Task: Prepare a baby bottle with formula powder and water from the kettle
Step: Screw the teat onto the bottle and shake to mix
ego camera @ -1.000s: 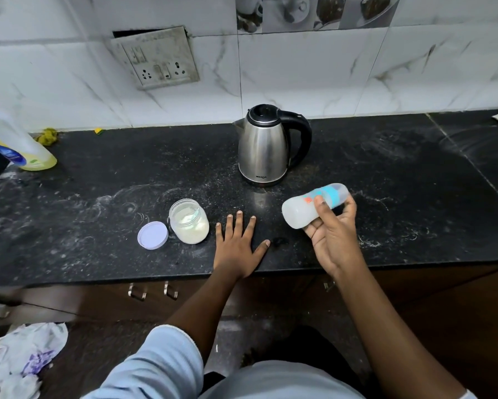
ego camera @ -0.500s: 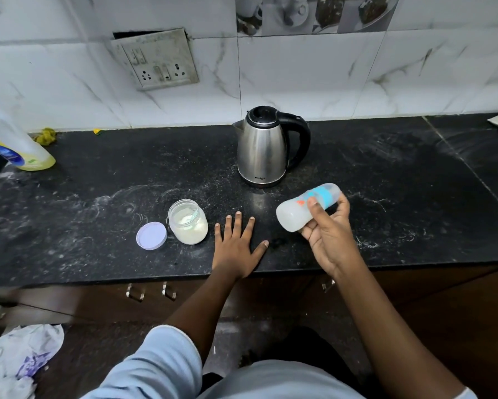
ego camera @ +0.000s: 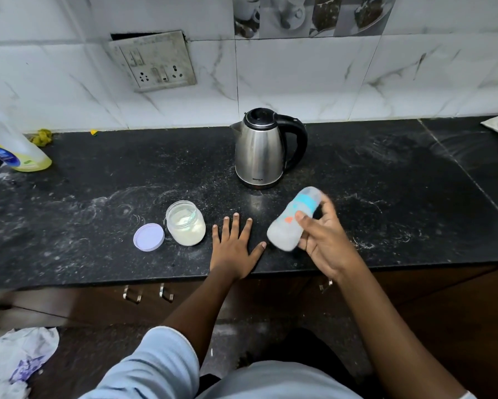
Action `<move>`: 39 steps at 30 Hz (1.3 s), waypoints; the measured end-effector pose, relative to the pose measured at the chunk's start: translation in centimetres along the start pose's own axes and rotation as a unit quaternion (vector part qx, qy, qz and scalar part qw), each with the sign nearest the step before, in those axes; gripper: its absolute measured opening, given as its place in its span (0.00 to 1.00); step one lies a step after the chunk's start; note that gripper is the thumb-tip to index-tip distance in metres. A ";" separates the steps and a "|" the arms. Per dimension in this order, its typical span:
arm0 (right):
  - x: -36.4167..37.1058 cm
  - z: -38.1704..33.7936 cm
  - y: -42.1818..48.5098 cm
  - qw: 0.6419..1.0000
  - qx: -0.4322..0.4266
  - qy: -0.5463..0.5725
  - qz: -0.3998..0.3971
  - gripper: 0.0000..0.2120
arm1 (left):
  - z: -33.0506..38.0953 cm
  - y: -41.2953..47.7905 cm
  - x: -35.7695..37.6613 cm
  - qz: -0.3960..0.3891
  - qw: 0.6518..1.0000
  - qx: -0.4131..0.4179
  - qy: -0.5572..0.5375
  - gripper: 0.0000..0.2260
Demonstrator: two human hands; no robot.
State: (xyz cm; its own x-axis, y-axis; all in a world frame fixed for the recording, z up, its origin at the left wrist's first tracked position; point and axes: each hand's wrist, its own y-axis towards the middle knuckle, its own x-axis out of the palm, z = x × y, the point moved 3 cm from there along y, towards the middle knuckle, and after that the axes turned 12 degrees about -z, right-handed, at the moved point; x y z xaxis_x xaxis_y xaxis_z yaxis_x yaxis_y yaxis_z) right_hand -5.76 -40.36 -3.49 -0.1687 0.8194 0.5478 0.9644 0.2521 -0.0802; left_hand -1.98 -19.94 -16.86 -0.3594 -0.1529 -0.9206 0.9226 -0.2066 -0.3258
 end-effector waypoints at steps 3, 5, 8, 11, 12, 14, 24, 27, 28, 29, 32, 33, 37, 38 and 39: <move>0.2 0.5 -0.3 0.998 0.029 -0.016 -0.059 0.40 | 0.0 0.0 -0.1 -0.005 1.000 0.001 0.006 0.39; 0.2 0.3 -0.1 0.999 -0.010 0.033 0.011 0.36 | 0.0 0.0 -0.1 -0.002 1.000 -0.002 -0.006 0.39; -0.1 0.0 0.3 0.990 -0.066 0.081 0.092 0.33 | 0.0 -0.1 0.0 0.001 1.000 -0.001 -0.012 0.38; -0.3 -0.1 0.1 0.996 -0.047 0.030 0.071 0.33 | 0.0 0.0 0.0 0.001 1.000 -0.002 -0.008 0.38; -0.3 0.0 0.0 0.999 -0.023 0.001 0.037 0.34 | 0.0 0.0 0.0 -0.001 1.000 -0.002 -0.005 0.38; -0.3 0.2 -0.2 0.999 0.021 -0.032 -0.029 0.39 | 0.0 0.0 -0.1 -0.002 1.000 -0.002 0.003 0.39; -0.6 0.2 0.2 0.999 -0.007 -0.029 0.022 0.37 | -0.1 0.1 0.1 0.000 1.000 0.000 -0.008 0.39; -0.4 0.4 -0.1 0.998 0.020 -0.045 -0.026 0.39 | -0.2 0.1 0.0 -0.005 1.000 0.002 -0.001 0.41; -0.4 0.3 0.1 1.000 0.001 -0.028 0.000 0.37 | -0.2 0.1 0.0 -0.003 1.000 0.001 -0.005 0.40; -0.4 0.1 0.2 0.999 -0.019 -0.002 0.036 0.35 | -0.2 0.1 0.1 -0.002 1.000 0.000 -0.009 0.39; -0.7 0.0 0.6 0.995 -0.045 0.032 0.085 0.34 | -0.2 0.2 0.2 0.000 1.000 0.000 -0.014 0.39; -0.7 0.1 0.4 0.997 -0.033 0.015 0.071 0.35 | -0.2 0.1 0.2 0.000 1.000 0.000 -0.014 0.39; -0.4 0.6 -0.1 0.996 0.043 -0.057 -0.046 0.41 | -0.1 0.2 0.1 -0.010 1.000 0.003 0.003 0.42; -0.5 0.4 -0.1 0.998 0.027 -0.049 -0.031 0.40 | -0.1 0.3 0.1 -0.008 1.000 0.004 0.001 0.41; -0.6 0.2 0.1 1.000 0.003 -0.025 0.002 0.38 | -0.1 0.3 0.1 -0.005 1.000 0.002 -0.004 0.40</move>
State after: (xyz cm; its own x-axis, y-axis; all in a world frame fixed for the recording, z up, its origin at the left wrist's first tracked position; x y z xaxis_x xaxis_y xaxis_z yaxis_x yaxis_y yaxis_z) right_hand -5.60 -40.76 -3.97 -0.1748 0.8446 0.5060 0.9638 0.2519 -0.0876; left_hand -1.75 -19.90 -17.07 -0.3697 -0.1590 -0.9155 0.9183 -0.2129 -0.3339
